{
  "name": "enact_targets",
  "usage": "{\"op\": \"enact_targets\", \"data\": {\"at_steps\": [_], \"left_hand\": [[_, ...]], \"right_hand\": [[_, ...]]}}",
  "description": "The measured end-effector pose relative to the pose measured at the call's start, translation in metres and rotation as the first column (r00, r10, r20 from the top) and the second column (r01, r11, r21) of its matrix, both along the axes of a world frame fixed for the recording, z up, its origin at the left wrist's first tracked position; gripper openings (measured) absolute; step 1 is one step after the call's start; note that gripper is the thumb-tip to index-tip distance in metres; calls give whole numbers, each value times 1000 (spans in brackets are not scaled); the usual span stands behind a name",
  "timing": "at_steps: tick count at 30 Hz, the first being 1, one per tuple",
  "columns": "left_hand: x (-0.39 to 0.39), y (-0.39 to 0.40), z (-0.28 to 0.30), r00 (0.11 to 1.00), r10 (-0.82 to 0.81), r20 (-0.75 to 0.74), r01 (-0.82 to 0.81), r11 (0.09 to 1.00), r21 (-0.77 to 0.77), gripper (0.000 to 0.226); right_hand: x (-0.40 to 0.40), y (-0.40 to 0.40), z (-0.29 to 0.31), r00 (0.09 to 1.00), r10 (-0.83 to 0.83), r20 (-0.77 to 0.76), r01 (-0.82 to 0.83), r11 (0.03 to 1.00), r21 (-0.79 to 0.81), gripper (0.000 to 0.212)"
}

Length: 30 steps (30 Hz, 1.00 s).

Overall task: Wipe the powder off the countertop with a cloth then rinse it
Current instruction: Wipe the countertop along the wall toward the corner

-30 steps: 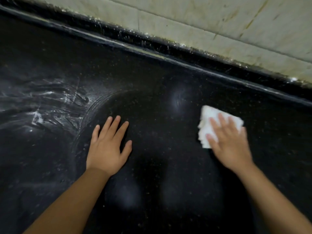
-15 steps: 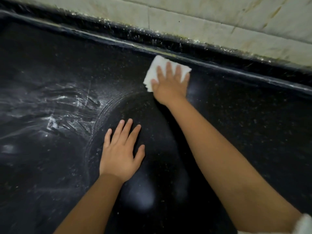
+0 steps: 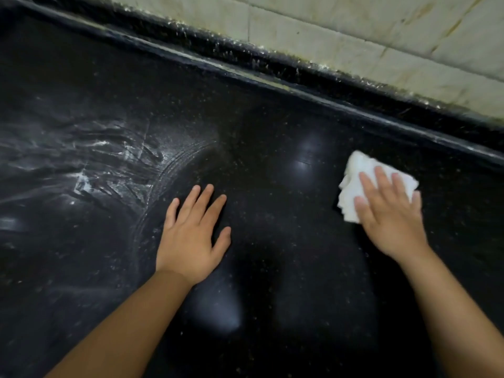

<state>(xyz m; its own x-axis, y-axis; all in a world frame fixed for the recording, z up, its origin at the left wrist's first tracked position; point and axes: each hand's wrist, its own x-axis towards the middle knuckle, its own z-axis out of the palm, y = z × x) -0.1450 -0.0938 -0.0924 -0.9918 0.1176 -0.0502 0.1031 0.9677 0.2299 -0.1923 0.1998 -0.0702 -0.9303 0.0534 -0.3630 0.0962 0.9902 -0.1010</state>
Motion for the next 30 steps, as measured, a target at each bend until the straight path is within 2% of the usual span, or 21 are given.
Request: {"op": "enact_targets", "data": {"at_steps": [2, 4, 8, 11, 17, 20, 22, 25, 28, 30], "left_hand": [[1, 0, -1, 1000, 3, -1, -3, 1000, 10, 56], [1, -1, -2, 1000, 2, -22, -2, 1000, -3, 55], [0, -1, -2, 999, -15, -41, 12, 999, -52, 54], [2, -2, -1, 999, -9, -37, 8, 999, -38, 53], [-1, -2, 2, 999, -11, -41, 12, 1000, 14, 54], [1, -3, 6, 1000, 9, -23, -8, 998, 62, 73], [2, -4, 6, 999, 6, 38, -8, 999, 49, 84], [1, -6, 8, 998, -3, 66, 0, 999, 43, 86], [5, -7, 14, 1000, -14, 21, 9, 975, 222, 84], [6, -13, 24, 994, -82, -79, 103, 945, 310, 69]], "right_hand": [[-23, -9, 3, 993, -112, -47, 113, 993, 15, 52], [-52, -34, 2, 988, -116, -103, 117, 993, -6, 52], [-114, -89, -4, 991, 92, -101, -94, 996, -10, 52], [-135, -125, -4, 972, 229, -44, -231, 973, -29, 52], [-61, -148, -6, 884, 466, -21, -467, 884, -39, 51], [-4, -125, -13, 835, 539, -110, -539, 842, 29, 64], [31, -103, -20, 846, 514, -143, -512, 857, 56, 61], [74, -75, -16, 886, 456, -77, -455, 890, 41, 53], [88, -59, -8, 905, 423, -51, -422, 906, 32, 52], [74, -60, -2, 914, 405, -21, -402, 912, 79, 56]]}}
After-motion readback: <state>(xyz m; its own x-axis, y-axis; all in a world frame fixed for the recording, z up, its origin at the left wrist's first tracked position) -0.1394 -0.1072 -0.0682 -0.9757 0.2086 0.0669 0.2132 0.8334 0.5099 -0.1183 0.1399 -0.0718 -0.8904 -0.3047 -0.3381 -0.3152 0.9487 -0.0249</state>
